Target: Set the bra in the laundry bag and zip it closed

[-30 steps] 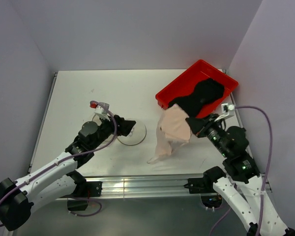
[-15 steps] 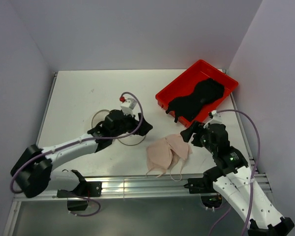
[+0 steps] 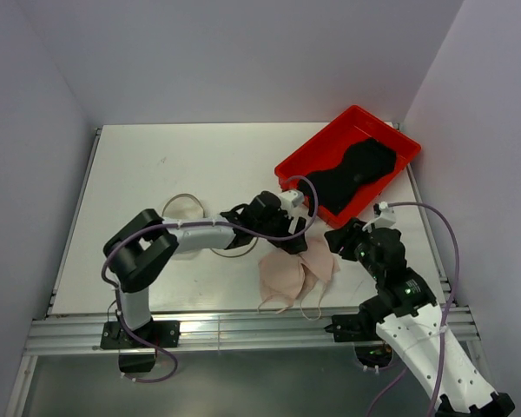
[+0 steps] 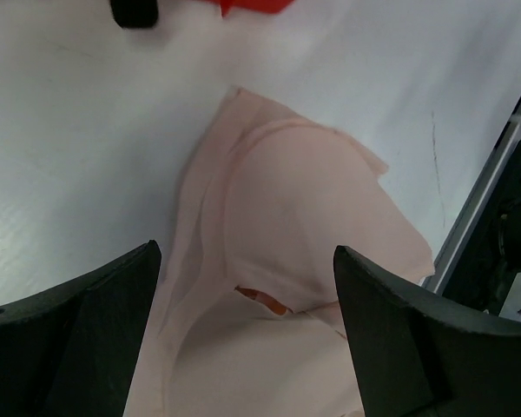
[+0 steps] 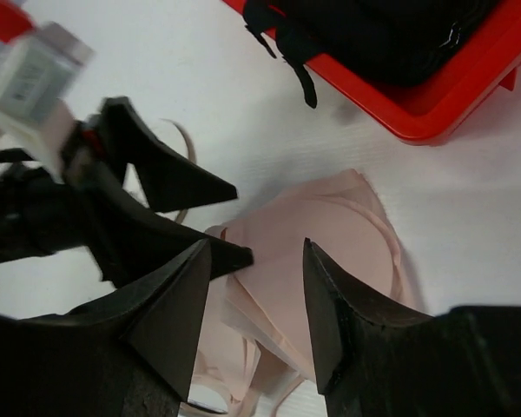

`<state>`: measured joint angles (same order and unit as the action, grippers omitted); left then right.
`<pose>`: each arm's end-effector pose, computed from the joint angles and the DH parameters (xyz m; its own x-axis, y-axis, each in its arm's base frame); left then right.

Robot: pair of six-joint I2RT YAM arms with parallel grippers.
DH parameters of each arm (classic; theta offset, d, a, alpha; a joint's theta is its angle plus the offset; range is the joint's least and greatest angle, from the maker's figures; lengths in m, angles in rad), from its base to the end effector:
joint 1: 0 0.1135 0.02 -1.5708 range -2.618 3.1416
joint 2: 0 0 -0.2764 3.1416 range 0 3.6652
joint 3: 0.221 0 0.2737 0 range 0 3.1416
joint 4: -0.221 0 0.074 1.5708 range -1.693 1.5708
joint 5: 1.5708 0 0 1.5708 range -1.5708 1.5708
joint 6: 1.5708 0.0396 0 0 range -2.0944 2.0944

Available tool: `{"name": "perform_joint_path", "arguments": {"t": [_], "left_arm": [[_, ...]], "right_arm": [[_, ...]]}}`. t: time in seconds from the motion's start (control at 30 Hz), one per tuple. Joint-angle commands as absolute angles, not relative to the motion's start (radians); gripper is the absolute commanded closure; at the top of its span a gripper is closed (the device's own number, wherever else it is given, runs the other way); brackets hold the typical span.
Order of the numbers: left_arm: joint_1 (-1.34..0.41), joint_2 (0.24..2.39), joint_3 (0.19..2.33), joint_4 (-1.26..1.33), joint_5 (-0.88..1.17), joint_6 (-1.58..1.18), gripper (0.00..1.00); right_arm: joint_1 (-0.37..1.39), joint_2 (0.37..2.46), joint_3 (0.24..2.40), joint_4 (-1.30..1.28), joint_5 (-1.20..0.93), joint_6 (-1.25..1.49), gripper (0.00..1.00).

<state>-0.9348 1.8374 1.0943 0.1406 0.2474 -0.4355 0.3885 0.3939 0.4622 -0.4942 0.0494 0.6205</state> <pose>0.2432 -0.3458 0.1799 -0.6848 0.2389 -0.6885 0.6738 0.5673 -0.4734 0.1215 0.0476 0.2507 -0.5069 0.4200 -0.7528 -0.0516 0.8569 0.5129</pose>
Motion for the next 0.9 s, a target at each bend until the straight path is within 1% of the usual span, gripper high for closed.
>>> {"name": "perform_joint_path", "arguments": {"t": [0.0,0.17,0.23,0.27,0.33,0.43,0.47,0.53,0.57,0.6,0.7,0.77,0.8,0.83,0.87], "left_arm": [[-0.946,1.897,1.161,0.103,0.302,-0.394,0.13],[-0.969,1.979,1.226,0.048,0.275,-0.383,0.15],[-0.969,2.002,1.229,0.067,0.314,-0.400,0.18],[-0.969,2.009,1.229,0.077,0.325,-0.408,0.22],[-0.969,2.023,1.223,0.095,0.347,-0.426,0.23],[-0.969,2.037,1.217,0.126,0.348,-0.451,0.42],[-0.969,2.034,1.210,0.150,0.347,-0.457,0.55],[-0.969,2.020,1.191,0.166,0.330,-0.469,0.75],[-0.969,2.011,1.178,0.187,0.318,-0.475,0.95],[-0.969,1.982,1.163,0.202,0.305,-0.482,1.00],[-0.969,1.893,1.082,0.282,0.269,-0.508,1.00],[-0.969,1.840,1.004,0.330,0.244,-0.535,1.00],[-0.969,1.780,0.950,0.381,0.233,-0.557,1.00],[-0.969,1.751,0.924,0.408,0.223,-0.569,1.00],[-0.969,1.718,0.895,0.432,0.212,-0.580,1.00]], "right_arm": [[0.396,0.327,0.453,-0.422,0.069,0.635,0.46],[0.396,0.273,0.446,-0.429,0.071,0.637,0.48],[0.396,0.262,0.442,-0.433,0.066,0.638,0.48],[0.396,0.261,0.436,-0.434,0.066,0.637,0.49],[0.396,0.253,0.431,-0.431,0.060,0.640,0.49],[0.396,0.250,0.426,-0.429,0.051,0.640,0.49],[0.396,0.252,0.428,-0.433,0.052,0.640,0.49],[0.396,0.252,0.428,-0.433,0.054,0.641,0.49],[0.396,0.249,0.426,-0.428,0.054,0.643,0.49],[0.394,0.249,0.423,-0.428,0.055,0.643,0.50],[0.396,0.256,0.413,-0.411,0.045,0.647,0.49],[0.396,0.287,0.399,-0.388,0.022,0.643,0.38],[0.394,0.304,0.399,-0.382,0.014,0.634,0.32],[0.396,0.325,0.394,-0.373,0.006,0.630,0.21],[0.394,0.363,0.390,-0.344,0.005,0.626,0.17]]}}
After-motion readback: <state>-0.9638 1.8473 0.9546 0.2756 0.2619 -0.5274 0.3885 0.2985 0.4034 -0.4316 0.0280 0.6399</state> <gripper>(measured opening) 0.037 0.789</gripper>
